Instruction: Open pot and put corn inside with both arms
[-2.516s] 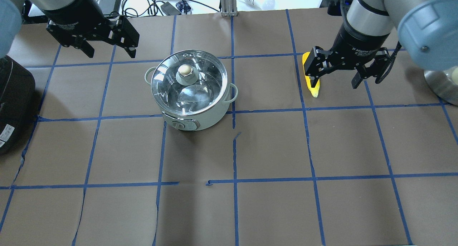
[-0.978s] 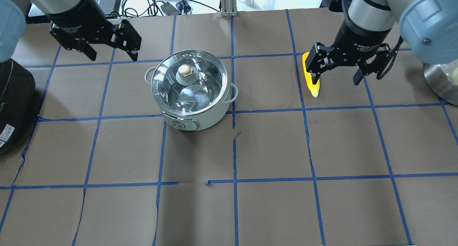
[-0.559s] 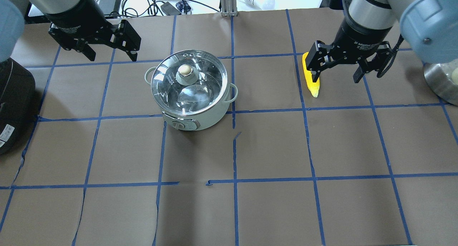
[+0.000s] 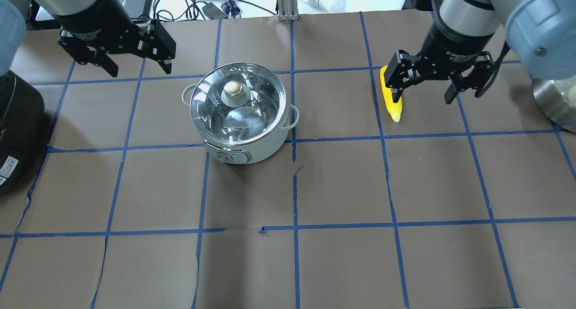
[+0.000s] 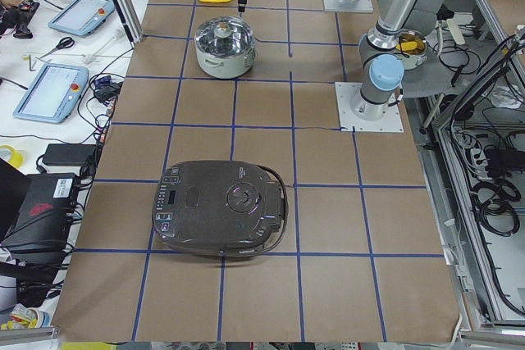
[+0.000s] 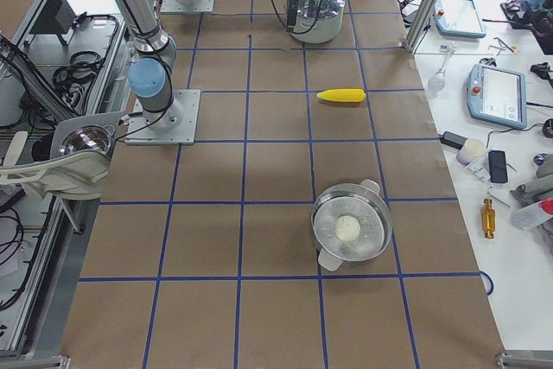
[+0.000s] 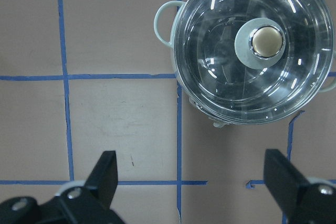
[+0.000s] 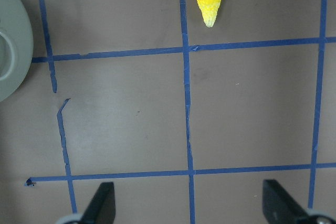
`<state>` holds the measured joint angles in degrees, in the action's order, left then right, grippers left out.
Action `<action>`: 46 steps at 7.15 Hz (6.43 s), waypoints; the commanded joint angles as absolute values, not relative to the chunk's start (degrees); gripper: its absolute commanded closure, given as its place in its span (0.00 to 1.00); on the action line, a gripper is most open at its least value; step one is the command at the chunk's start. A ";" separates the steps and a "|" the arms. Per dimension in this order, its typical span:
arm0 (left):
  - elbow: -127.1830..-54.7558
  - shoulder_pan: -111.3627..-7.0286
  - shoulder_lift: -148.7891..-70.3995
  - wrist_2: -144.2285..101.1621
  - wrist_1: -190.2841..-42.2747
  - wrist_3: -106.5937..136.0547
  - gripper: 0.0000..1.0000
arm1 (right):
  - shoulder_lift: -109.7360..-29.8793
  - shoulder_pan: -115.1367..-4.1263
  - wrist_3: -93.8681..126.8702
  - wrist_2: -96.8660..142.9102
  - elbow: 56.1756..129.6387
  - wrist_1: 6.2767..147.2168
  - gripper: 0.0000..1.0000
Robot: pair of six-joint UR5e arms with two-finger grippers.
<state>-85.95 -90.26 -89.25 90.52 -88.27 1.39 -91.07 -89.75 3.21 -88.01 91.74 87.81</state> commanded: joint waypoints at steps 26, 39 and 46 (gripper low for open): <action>-85.78 -99.49 -112.59 89.03 -69.61 11.34 0.44 | -83.15 -89.65 3.60 -92.90 92.11 99.74 0.00; -88.30 -67.26 -111.97 89.21 -71.32 -24.07 0.76 | -55.99 -85.25 3.69 -88.42 91.15 128.14 0.00; -99.32 -66.80 -115.40 88.95 -55.02 -29.35 0.78 | -60.09 -85.60 7.97 -88.68 89.57 127.10 1.00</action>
<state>-99.19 -66.80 -114.93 89.06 -55.10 -29.19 -57.41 -85.33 5.37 -88.90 90.14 127.77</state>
